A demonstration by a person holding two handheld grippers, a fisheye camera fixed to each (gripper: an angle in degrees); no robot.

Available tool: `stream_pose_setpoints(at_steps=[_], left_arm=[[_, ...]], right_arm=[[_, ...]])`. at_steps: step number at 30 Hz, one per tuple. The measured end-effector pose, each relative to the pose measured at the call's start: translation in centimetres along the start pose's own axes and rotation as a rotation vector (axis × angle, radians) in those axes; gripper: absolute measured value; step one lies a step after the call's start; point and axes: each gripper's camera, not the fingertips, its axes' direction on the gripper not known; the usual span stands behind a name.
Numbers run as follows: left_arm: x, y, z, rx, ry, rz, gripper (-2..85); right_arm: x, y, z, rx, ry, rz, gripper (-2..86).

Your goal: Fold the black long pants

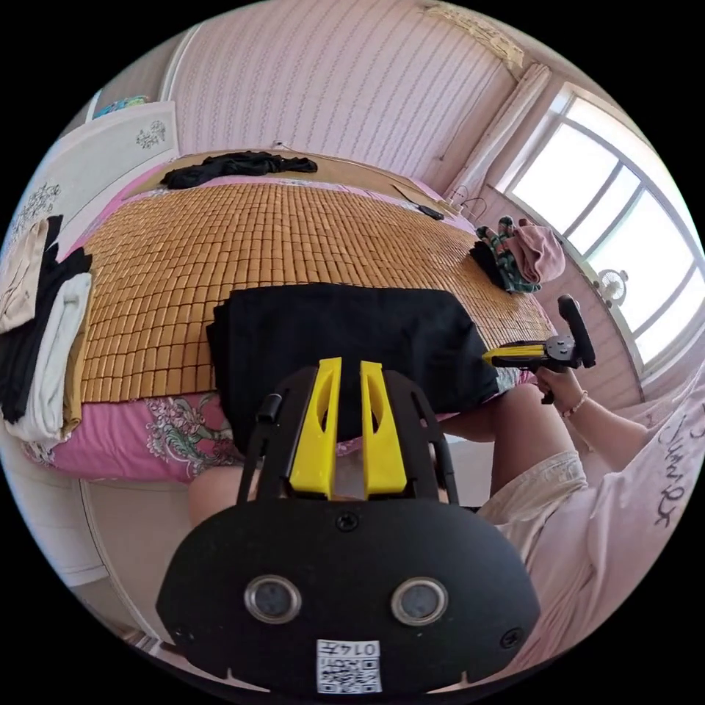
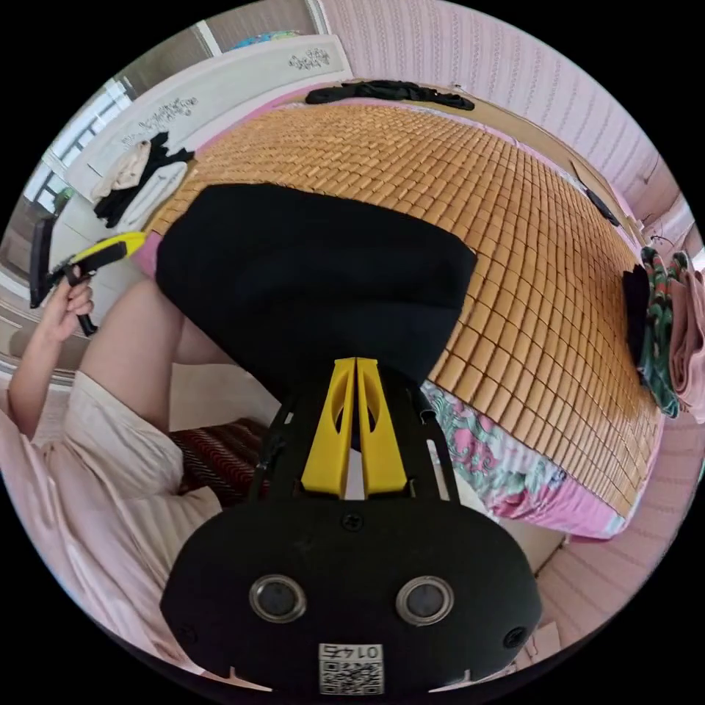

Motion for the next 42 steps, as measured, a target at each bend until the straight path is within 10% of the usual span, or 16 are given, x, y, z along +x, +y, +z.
stream_pose_setpoints(at_steps=[9,14,23,37,42], left_arm=[[11.4,-3.7,9.4,-0.079,0.081,0.330,4.3],[15.6,-12.5,15.7,-0.099,0.156,0.460,7.0],[20.8,-17.6,29.4,-0.333,0.043,0.489,8.5],[19.6,-17.1,30.8,-0.290,0.076,0.437,7.3],[18.9,-17.0,30.7,-0.285,0.118,0.405,7.1]], right_arm=[[-2.4,2.0,-3.6,0.066,0.018,0.111,0.6],[2.6,3.8,-3.1,-0.006,-0.228,0.257,10.5],[7.0,4.8,0.0,-0.013,-0.610,0.344,2.7],[3.6,6.1,1.1,-0.415,-0.519,0.069,-0.3],[6.2,6.2,-2.4,-0.198,-0.508,0.179,0.6]])
